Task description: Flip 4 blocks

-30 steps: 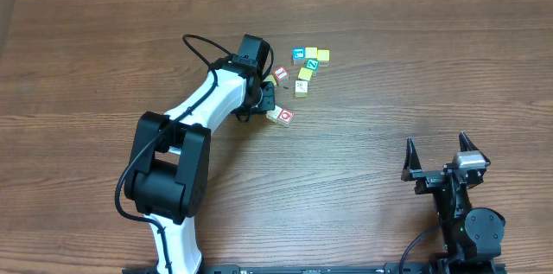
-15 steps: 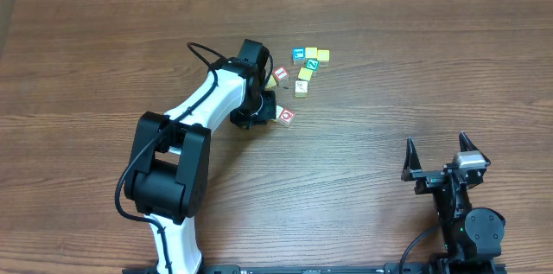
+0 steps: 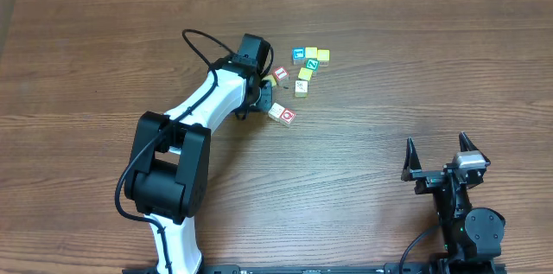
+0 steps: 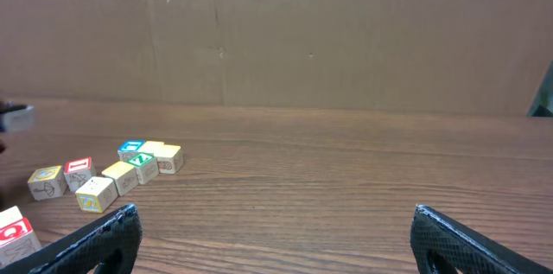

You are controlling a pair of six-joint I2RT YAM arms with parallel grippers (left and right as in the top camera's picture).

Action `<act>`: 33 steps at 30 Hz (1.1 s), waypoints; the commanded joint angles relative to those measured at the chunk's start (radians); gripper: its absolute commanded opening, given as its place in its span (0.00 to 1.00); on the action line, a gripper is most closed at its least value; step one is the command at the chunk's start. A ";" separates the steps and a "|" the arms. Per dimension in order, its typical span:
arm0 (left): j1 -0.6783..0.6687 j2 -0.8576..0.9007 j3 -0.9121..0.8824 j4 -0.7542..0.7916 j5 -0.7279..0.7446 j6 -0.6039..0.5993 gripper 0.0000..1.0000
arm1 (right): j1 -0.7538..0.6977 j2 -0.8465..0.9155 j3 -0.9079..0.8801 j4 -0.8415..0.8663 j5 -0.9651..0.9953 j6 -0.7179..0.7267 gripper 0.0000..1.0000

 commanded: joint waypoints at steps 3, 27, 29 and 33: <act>-0.009 0.010 0.009 0.045 0.119 0.019 0.04 | -0.005 -0.008 -0.011 0.006 -0.005 -0.003 1.00; -0.008 0.002 0.028 -0.245 0.365 0.068 0.04 | -0.005 -0.008 -0.011 0.006 -0.005 -0.004 1.00; -0.008 -0.012 0.050 -0.266 0.319 0.068 0.04 | -0.005 -0.008 -0.011 0.006 -0.005 -0.003 1.00; -0.008 -0.066 0.106 -0.298 0.147 0.022 0.04 | -0.005 -0.008 -0.011 0.006 -0.005 -0.003 1.00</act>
